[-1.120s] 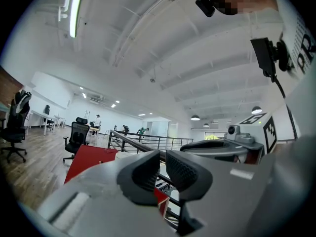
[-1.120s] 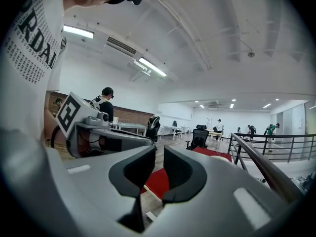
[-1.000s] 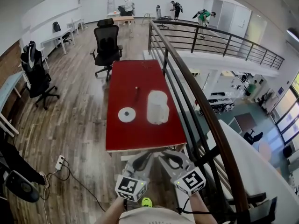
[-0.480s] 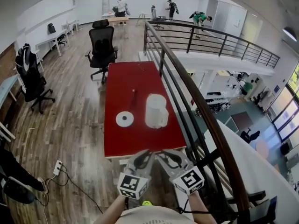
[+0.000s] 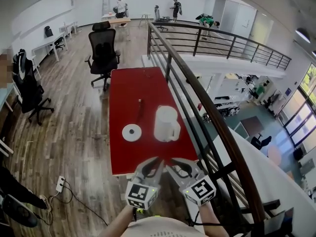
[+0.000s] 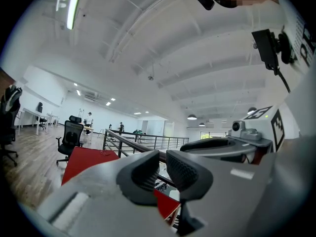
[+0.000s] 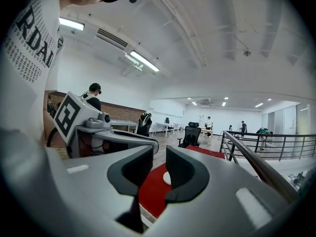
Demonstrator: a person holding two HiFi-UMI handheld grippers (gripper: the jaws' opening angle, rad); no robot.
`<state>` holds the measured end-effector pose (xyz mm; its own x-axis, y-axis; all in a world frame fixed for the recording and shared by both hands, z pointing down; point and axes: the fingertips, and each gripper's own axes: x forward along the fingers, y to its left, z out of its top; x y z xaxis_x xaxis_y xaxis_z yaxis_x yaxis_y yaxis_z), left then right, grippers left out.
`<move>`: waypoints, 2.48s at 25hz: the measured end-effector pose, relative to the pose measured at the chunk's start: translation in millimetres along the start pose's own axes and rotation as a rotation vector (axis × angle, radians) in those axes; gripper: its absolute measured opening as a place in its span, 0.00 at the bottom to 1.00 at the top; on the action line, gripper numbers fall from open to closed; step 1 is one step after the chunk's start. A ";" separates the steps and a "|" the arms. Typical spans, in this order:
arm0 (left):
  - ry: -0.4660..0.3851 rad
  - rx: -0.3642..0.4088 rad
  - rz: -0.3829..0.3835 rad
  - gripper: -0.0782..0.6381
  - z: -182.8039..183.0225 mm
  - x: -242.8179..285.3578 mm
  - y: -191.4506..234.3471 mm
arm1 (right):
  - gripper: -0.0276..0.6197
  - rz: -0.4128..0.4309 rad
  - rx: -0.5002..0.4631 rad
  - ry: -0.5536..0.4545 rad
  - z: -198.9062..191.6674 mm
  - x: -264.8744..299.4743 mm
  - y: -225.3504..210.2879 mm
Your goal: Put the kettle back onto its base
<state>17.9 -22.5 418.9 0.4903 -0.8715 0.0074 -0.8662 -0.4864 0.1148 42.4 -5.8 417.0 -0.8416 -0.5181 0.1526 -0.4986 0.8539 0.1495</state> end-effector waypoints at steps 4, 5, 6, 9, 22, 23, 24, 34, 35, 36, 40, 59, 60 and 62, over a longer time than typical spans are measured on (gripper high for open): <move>-0.006 0.027 -0.006 0.18 3.4 6.0 17.2 | 0.16 -0.015 -0.011 -0.004 6.8 15.3 -5.5; -0.007 0.030 -0.007 0.18 4.9 7.2 20.7 | 0.16 -0.019 -0.012 -0.006 8.1 19.0 -6.6; -0.007 0.029 -0.009 0.18 6.2 7.8 23.8 | 0.16 -0.022 -0.013 -0.008 9.1 22.5 -7.3; 0.004 0.025 -0.014 0.18 5.3 7.0 33.5 | 0.16 -0.033 0.004 -0.021 10.0 32.4 -7.0; 0.019 0.032 -0.034 0.18 -4.6 1.3 86.4 | 0.17 -0.064 0.007 -0.017 9.8 86.2 -3.8; 0.020 0.025 -0.030 0.18 -5.6 1.4 89.9 | 0.18 -0.060 0.004 -0.013 8.9 89.9 -3.7; 0.022 0.016 -0.024 0.18 -7.5 1.1 92.6 | 0.18 -0.054 0.004 -0.006 7.0 92.8 -3.2; 0.020 0.000 0.014 0.20 -5.5 38.7 105.4 | 0.19 -0.013 0.014 0.009 1.7 110.5 -43.2; 0.015 0.002 0.017 0.21 -4.2 44.0 105.0 | 0.19 -0.013 0.016 0.008 0.8 110.0 -50.0; 0.010 0.004 0.020 0.22 -3.1 50.1 105.0 | 0.19 -0.012 0.013 0.007 -0.3 109.6 -57.1; 0.008 0.018 0.042 0.25 -2.7 76.1 104.9 | 0.21 -0.002 0.004 0.004 -6.2 108.3 -84.5; 0.088 0.051 0.105 0.24 -61.6 141.1 117.7 | 0.27 -0.099 0.059 0.094 -68.2 121.8 -146.6; 0.091 0.055 0.098 0.24 -64.1 145.1 116.3 | 0.27 -0.114 0.059 0.097 -71.9 119.7 -150.2; 0.098 0.055 0.088 0.24 -68.9 152.7 112.8 | 0.27 -0.140 0.060 0.106 -78.8 115.0 -156.7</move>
<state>1.7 -206.1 501.4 0.4170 -0.9020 0.1123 -0.9089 -0.4134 0.0548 40.2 -203.1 488.1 -0.7382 -0.6315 0.2371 -0.6232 0.7730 0.1185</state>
